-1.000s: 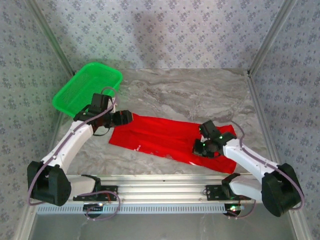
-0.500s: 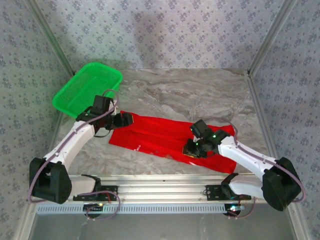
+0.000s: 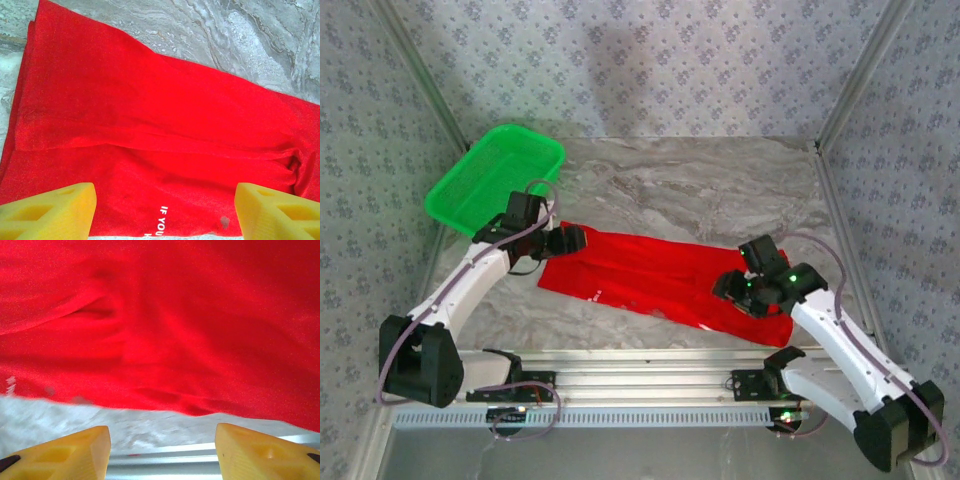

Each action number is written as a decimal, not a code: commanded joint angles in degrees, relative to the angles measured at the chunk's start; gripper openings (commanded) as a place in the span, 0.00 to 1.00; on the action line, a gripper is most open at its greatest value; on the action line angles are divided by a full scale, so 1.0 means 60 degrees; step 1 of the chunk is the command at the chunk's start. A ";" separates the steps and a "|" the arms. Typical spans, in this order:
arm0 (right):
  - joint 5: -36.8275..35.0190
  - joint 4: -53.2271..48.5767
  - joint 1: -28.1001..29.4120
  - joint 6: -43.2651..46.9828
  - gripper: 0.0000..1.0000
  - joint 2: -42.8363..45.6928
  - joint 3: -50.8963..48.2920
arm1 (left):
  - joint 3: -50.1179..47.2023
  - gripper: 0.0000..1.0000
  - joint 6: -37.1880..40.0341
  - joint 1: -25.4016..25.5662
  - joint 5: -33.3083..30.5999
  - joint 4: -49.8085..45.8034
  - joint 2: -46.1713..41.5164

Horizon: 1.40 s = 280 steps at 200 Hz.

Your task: Fold and stack the t-shirts

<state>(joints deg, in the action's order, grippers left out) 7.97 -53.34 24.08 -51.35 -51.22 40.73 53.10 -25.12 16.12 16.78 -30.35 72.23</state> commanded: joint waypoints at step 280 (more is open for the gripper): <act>-0.1907 0.2948 -0.2590 -0.0866 0.35 -0.5290 0.0705 | 0.3683 0.29 0.0807 0.0564 -0.0972 -0.0935 0.6039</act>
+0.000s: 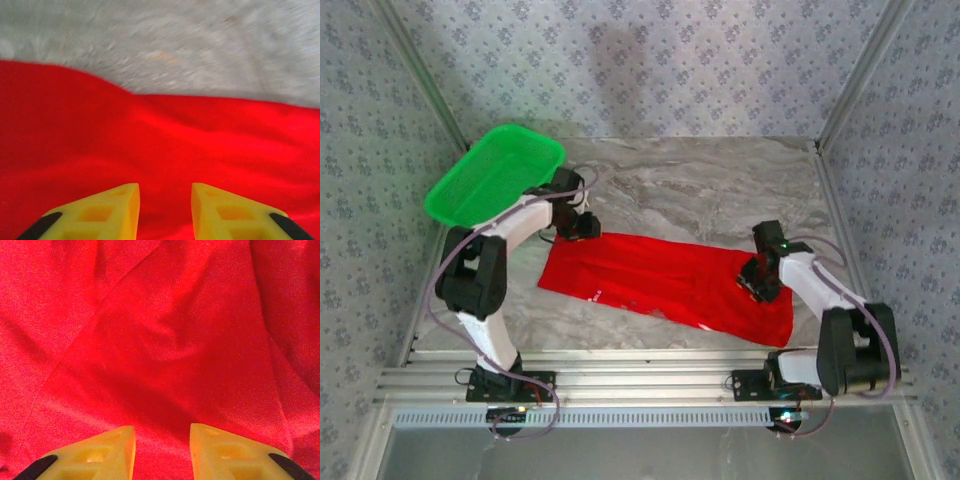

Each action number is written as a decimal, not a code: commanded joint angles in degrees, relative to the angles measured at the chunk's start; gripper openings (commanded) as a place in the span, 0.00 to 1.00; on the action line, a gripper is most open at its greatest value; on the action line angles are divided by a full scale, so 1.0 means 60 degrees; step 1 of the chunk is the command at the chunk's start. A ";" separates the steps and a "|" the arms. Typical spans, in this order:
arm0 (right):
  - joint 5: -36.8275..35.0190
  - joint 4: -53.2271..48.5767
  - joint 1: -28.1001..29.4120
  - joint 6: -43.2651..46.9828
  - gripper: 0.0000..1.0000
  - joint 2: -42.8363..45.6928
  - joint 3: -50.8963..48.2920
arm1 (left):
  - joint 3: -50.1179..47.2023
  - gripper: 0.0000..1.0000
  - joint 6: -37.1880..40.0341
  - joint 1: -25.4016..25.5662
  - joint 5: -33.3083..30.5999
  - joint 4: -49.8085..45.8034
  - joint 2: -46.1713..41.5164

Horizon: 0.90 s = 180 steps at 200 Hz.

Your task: Fold and stack the t-shirts

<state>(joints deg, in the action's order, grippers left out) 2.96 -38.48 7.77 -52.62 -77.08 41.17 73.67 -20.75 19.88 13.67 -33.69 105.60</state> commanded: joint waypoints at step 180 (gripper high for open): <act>0.2891 0.2562 0.1477 0.1114 0.68 -1.1445 1.6729 | -0.2441 0.27 -0.4241 0.1793 0.2097 -0.0117 -0.0780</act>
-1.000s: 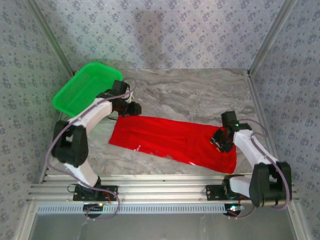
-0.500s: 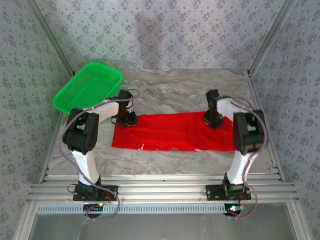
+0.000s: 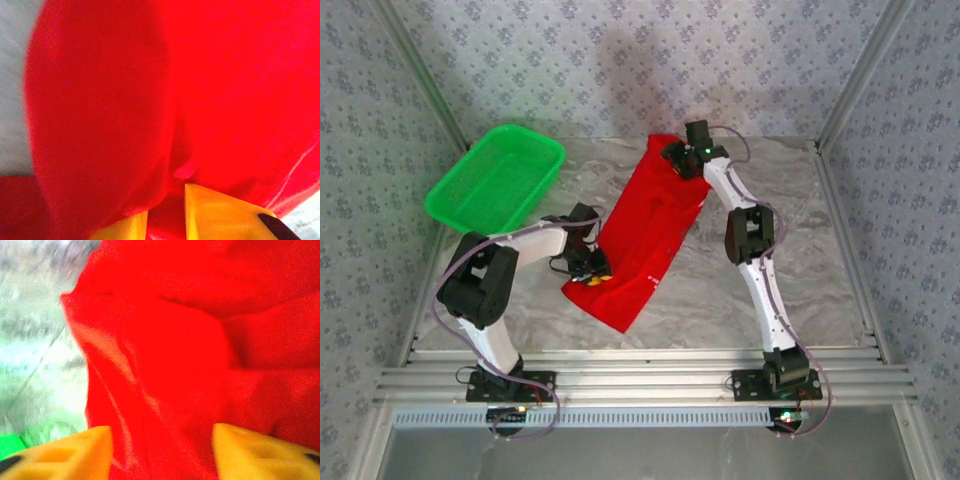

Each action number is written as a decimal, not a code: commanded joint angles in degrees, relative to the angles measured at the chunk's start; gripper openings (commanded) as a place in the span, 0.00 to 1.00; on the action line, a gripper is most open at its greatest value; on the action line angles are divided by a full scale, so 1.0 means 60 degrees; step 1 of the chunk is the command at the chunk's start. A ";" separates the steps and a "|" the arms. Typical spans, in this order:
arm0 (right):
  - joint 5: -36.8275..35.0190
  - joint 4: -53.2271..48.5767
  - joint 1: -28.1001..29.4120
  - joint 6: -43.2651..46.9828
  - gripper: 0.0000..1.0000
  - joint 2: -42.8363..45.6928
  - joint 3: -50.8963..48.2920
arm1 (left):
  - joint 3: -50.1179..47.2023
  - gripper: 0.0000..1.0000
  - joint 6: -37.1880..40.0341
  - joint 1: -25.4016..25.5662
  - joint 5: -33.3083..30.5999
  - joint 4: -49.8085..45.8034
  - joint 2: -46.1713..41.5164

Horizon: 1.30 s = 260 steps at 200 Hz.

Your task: Fold and stack the t-shirts

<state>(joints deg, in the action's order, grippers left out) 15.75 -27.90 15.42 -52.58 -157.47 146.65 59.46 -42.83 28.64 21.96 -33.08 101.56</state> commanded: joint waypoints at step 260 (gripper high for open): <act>0.0146 0.1986 0.4021 -0.1749 0.60 1.7893 -2.1515 | -0.4154 0.56 -0.1646 0.2361 0.0296 0.2521 -0.4332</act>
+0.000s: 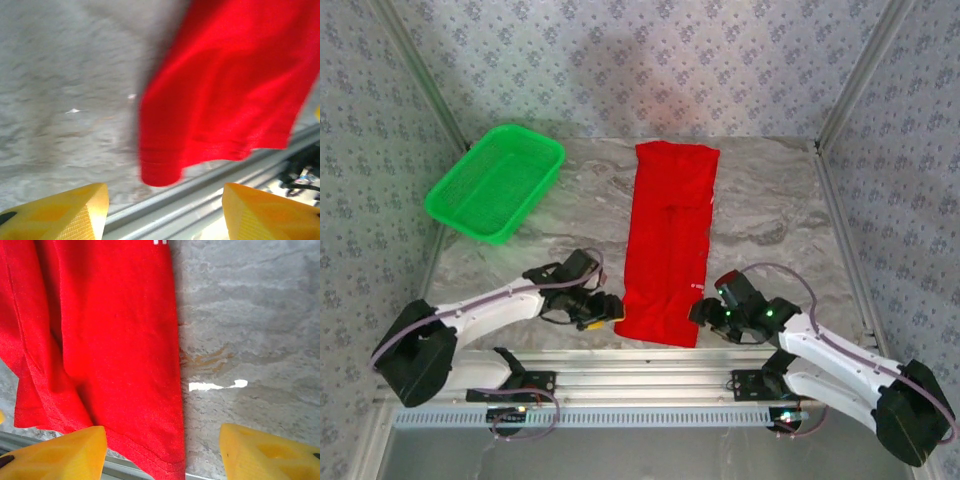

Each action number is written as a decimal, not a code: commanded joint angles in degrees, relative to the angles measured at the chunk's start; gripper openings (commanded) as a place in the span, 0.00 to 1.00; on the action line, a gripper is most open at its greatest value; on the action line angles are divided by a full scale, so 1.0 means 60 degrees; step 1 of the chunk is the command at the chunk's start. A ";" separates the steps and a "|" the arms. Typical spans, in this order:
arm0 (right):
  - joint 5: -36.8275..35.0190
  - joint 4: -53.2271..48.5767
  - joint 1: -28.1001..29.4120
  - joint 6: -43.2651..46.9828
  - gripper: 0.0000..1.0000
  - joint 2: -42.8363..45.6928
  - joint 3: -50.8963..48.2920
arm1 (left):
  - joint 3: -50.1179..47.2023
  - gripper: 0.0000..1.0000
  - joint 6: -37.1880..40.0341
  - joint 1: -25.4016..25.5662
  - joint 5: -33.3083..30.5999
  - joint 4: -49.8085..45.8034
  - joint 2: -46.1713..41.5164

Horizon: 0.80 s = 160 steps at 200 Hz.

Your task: Fold and stack the t-shirts

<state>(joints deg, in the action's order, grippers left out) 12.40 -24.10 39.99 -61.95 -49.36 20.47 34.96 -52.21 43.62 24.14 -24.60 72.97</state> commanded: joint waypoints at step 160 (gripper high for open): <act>0.1364 0.2173 0.0870 -0.0058 0.45 -0.2612 -0.0129 | 0.0927 0.47 -0.0680 0.0824 0.0524 0.2651 0.2558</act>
<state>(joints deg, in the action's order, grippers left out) 17.85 -16.80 42.33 -62.59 -59.81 19.44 38.57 -55.13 45.06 23.57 -21.26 84.29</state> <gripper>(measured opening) 0.468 0.485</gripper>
